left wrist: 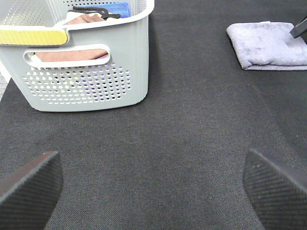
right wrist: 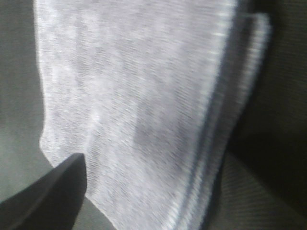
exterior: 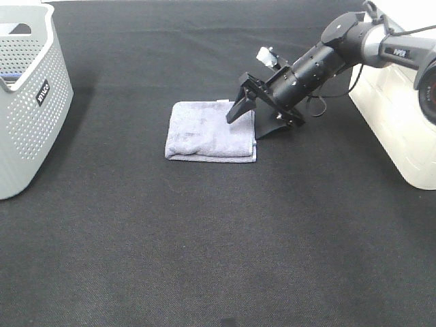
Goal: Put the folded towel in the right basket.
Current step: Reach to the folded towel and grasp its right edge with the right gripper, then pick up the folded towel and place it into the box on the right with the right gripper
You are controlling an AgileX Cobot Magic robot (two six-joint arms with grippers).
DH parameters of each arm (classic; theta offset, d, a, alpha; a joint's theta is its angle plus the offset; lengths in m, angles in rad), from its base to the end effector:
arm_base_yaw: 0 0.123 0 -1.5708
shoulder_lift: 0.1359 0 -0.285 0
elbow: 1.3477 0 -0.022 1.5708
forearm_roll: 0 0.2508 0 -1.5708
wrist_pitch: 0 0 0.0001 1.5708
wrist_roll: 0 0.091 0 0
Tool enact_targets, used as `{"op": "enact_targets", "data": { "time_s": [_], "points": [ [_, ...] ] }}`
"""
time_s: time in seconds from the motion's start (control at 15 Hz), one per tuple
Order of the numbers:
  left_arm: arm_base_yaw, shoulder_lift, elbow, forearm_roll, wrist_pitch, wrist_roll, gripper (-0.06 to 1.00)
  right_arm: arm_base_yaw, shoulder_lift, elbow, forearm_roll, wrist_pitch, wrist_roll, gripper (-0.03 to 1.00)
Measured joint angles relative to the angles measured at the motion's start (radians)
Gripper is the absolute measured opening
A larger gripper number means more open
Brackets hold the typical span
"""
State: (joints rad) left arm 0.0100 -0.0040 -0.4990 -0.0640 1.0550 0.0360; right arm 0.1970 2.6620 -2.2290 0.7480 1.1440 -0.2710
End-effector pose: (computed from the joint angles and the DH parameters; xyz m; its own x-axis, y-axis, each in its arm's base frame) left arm -0.0051 -0.0051 0.2776 -0.4473 -0.0001 -0.8944 0.0417 0.9989 -0.0210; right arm 0.5053 0.1583 0.0848 -0.9816 -0.1194 -0.1491 -0.1870 0.7598 0.6227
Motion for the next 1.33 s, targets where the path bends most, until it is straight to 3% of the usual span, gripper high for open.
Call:
{"op": "enact_targets", "data": {
  "time_s": [0.13, 0.33, 0.4, 0.87, 1.13, 1.33],
  "points": [
    [0.0, 0.0, 0.0, 0.0, 0.0, 0.0, 0.97, 0.02, 0.005, -0.001, 0.002, -0.021, -0.004, 0.59],
    [0.0, 0.0, 0.0, 0.0, 0.0, 0.0, 0.97, 0.03, 0.013, 0.005, -0.018, -0.06, -0.004, 0.11],
    [0.0, 0.0, 0.0, 0.0, 0.0, 0.0, 0.97, 0.03, 0.011, 0.005, -0.019, -0.06, -0.004, 0.08],
    [0.0, 0.0, 0.0, 0.0, 0.0, 0.0, 0.97, 0.03, -0.166, 0.008, -0.098, -0.05, -0.004, 0.08],
    [0.0, 0.0, 0.0, 0.0, 0.0, 0.0, 0.97, 0.03, -0.303, 0.008, -0.195, -0.001, -0.004, 0.08],
    [0.0, 0.0, 0.0, 0.0, 0.0, 0.0, 0.97, 0.03, -0.475, 0.008, -0.338, 0.041, -0.004, 0.08]
  ]
}}
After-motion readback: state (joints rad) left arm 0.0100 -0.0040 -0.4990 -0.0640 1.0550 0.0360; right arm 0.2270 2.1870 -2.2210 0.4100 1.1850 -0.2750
